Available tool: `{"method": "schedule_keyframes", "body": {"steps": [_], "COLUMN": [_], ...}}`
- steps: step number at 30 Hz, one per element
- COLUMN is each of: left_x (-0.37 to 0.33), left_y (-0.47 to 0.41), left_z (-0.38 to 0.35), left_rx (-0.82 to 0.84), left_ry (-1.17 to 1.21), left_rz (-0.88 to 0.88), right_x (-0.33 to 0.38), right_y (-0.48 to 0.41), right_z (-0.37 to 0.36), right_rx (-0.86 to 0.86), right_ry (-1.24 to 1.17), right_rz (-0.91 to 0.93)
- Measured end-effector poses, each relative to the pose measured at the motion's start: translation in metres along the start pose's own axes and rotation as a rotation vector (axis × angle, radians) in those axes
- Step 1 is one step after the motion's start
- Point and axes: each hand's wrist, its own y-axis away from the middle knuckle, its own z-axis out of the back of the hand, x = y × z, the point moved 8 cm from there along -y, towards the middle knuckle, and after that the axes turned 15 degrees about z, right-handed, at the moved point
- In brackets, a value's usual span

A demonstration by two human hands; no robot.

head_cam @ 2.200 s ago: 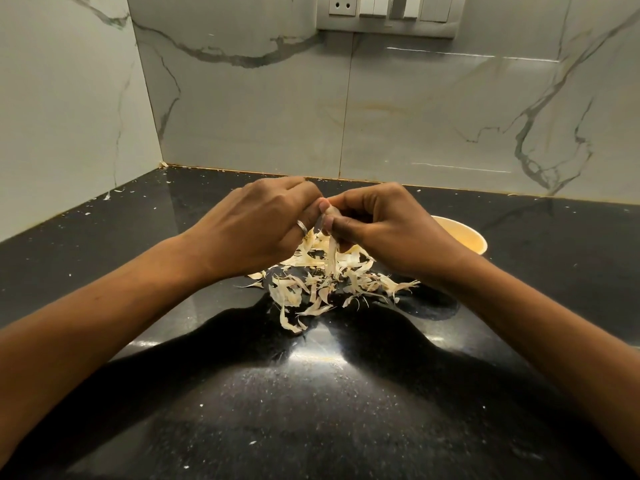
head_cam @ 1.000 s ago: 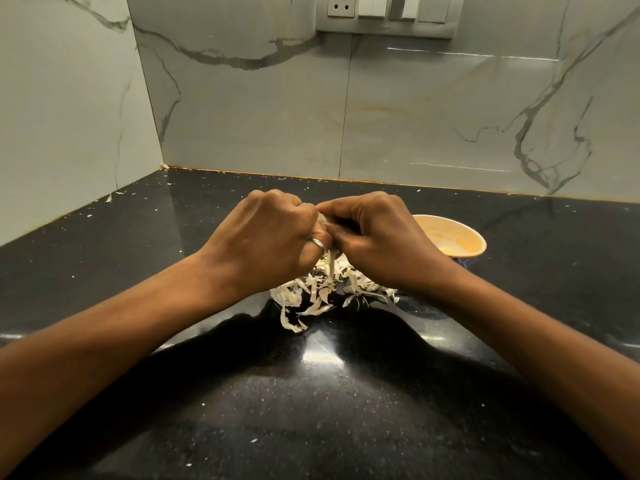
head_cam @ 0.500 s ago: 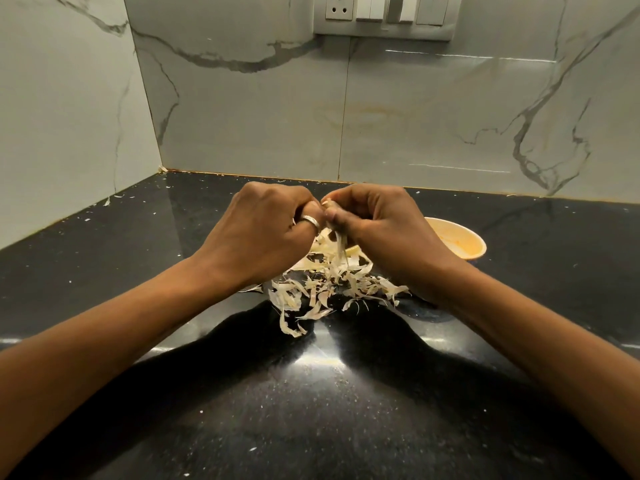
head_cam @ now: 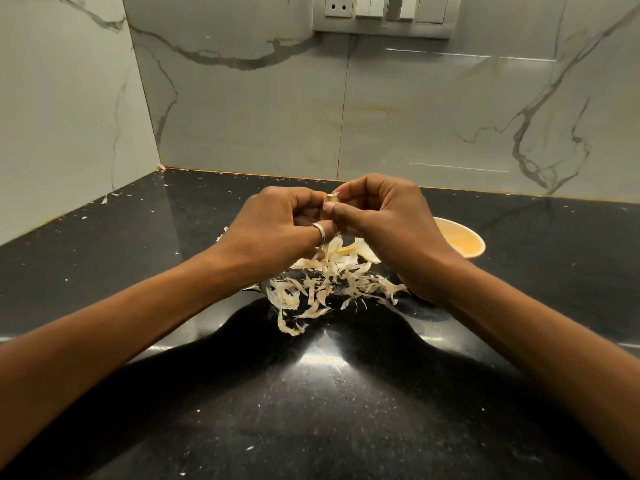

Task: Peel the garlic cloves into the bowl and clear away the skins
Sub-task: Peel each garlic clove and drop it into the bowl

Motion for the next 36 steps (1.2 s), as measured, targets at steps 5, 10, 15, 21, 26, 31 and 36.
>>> {"method": "schedule_keyframes", "body": {"steps": [5, 10, 15, 21, 26, 31, 36], "left_x": [0.002, -0.003, 0.007, 0.003, 0.003, -0.009, -0.016], "left_y": [-0.002, 0.001, -0.007, -0.006, -0.005, 0.005, 0.01], "left_z": [0.003, 0.007, 0.006, 0.007, 0.007, 0.007, 0.002], "left_rx": [-0.029, -0.118, -0.001, 0.01, -0.082, -0.214, -0.257], "left_ry": [-0.077, -0.303, -0.116, 0.052, -0.142, -0.332, -0.484], "left_rz": [-0.027, -0.103, -0.003, 0.005, -0.062, -0.215, -0.355], "right_x": [0.007, 0.017, 0.013, 0.011, 0.013, 0.016, 0.015], "right_y": [-0.002, 0.0, -0.001, -0.003, 0.001, 0.002, 0.002], "right_z": [0.002, -0.004, -0.005, -0.005, -0.012, -0.015, -0.02], "right_rx": [0.016, 0.109, 0.126, 0.14, 0.176, 0.201, 0.269], "right_ry": [0.186, 0.338, 0.255, 0.239, 0.283, 0.327, 0.382], "right_rz": [0.094, 0.181, 0.137, 0.104, 0.126, 0.137, 0.145]}}
